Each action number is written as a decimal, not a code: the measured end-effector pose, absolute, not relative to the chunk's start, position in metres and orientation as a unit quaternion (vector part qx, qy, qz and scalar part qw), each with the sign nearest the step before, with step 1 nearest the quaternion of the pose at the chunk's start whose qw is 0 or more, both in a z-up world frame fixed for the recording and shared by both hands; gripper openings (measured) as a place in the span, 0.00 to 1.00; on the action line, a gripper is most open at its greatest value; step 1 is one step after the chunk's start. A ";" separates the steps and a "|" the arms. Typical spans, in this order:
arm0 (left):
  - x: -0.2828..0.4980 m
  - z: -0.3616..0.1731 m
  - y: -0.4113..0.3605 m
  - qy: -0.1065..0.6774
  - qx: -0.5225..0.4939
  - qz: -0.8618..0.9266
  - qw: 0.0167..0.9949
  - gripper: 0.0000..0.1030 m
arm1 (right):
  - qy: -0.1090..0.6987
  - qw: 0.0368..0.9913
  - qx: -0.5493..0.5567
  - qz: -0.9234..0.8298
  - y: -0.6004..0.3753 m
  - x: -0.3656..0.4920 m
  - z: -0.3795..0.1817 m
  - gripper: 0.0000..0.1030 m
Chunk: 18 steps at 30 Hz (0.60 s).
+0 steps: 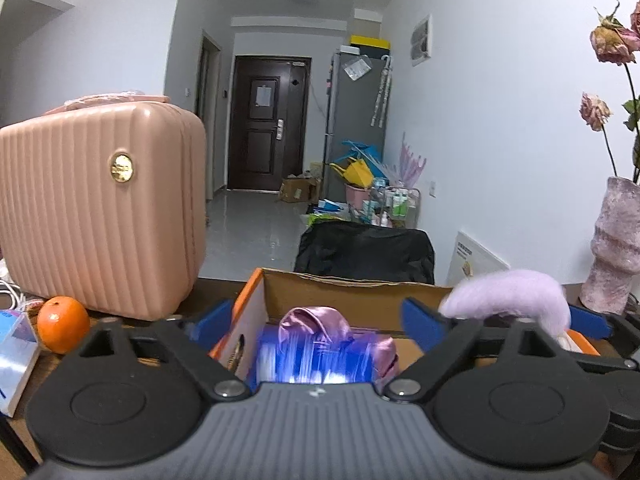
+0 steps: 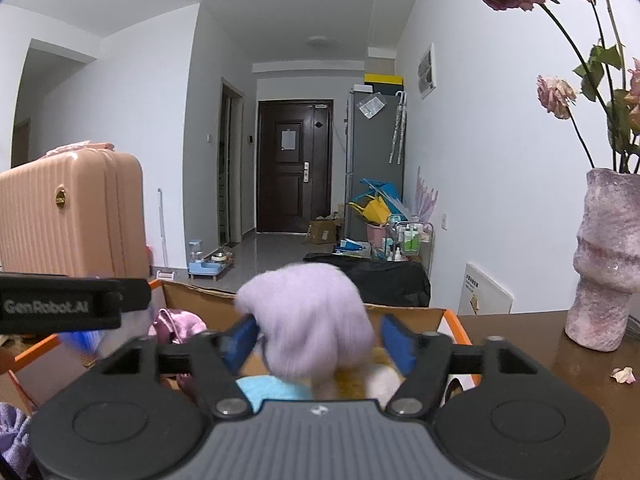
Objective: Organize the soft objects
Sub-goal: 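Open both grippers to drop the tissue pack and towel into the box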
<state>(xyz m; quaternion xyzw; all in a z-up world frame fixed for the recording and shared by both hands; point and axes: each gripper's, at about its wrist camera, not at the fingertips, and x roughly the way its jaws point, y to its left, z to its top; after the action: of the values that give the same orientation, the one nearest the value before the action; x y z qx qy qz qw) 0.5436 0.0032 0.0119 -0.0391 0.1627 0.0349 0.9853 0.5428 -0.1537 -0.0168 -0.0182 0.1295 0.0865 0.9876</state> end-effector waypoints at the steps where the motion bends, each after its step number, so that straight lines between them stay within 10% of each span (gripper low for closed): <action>1: 0.543 0.012 0.003 0.160 -0.039 0.040 0.986 0.99 | 0.129 0.988 -0.016 0.085 -0.154 0.543 -0.017 0.84; 18: 0.545 0.009 0.008 0.170 -0.038 0.064 0.983 1.00 | 0.126 0.989 -0.009 0.070 -0.159 0.542 -0.019 0.99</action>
<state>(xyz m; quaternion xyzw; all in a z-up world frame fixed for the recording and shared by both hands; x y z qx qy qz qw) 0.5447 0.0078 0.0086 -0.0377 0.1703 0.0635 0.9826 0.5416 -0.1594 -0.0186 -0.0095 0.1262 0.0701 0.9895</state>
